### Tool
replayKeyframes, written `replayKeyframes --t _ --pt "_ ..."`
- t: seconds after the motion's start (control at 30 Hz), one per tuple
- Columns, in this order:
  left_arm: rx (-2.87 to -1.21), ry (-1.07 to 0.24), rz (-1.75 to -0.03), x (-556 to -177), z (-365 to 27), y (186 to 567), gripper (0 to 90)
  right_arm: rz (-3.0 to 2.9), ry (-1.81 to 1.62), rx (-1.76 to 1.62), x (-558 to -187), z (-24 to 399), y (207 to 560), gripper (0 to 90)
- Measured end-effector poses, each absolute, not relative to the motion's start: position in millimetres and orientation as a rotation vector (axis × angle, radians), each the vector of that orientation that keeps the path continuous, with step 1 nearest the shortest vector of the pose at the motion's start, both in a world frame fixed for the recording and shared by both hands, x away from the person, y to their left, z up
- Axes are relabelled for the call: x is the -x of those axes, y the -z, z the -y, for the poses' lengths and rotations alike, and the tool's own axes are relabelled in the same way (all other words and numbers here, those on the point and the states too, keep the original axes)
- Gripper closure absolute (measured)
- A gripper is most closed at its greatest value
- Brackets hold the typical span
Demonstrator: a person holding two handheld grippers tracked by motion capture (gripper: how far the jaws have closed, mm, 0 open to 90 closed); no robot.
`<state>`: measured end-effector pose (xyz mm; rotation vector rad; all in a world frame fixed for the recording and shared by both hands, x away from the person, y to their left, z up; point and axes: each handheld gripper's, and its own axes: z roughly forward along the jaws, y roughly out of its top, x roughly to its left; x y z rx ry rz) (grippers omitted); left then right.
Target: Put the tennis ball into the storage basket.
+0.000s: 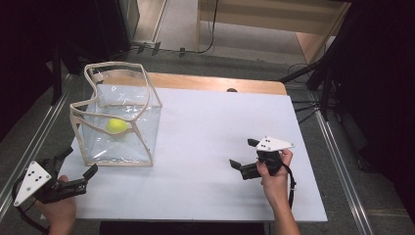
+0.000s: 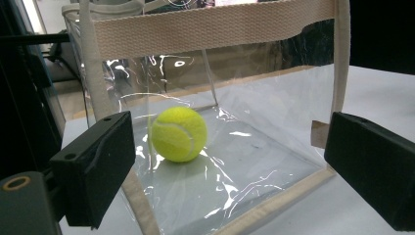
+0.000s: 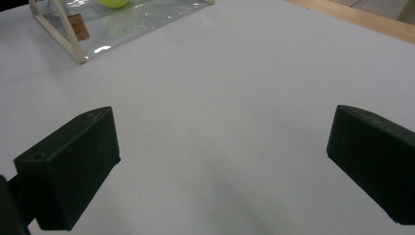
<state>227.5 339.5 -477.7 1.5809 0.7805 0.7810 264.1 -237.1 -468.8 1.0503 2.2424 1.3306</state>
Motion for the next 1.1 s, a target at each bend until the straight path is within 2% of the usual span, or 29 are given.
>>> replayKeyframes --t 1.1 --pt "-1.578 -0.787 -0.78 -226.7 -340.2 477.8 5.3 -2.074 -1.322 -1.216 -225.3 313.4 494.1 0.0"
